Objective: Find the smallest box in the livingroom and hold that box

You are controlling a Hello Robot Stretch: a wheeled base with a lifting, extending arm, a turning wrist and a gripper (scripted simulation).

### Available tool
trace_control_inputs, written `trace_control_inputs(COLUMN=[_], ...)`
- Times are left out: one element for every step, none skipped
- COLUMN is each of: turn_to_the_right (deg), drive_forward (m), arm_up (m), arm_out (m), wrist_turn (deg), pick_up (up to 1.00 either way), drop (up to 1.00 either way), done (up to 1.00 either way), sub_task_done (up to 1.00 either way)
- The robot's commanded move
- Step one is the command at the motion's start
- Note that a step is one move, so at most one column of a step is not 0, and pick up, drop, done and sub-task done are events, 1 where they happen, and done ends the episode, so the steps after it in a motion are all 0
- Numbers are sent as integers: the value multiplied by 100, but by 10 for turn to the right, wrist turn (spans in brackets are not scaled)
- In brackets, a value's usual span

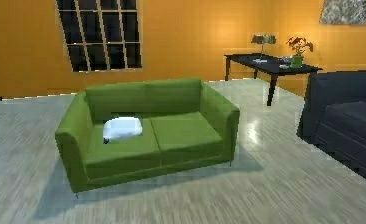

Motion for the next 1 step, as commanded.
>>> trace_control_inputs(turn_to_the_right=[360], drive_forward=[0], arm_up=[0], arm_out=[0], wrist_turn=[0], pick_up=[0], drop=[0], done=[0], sub_task_done=[0])
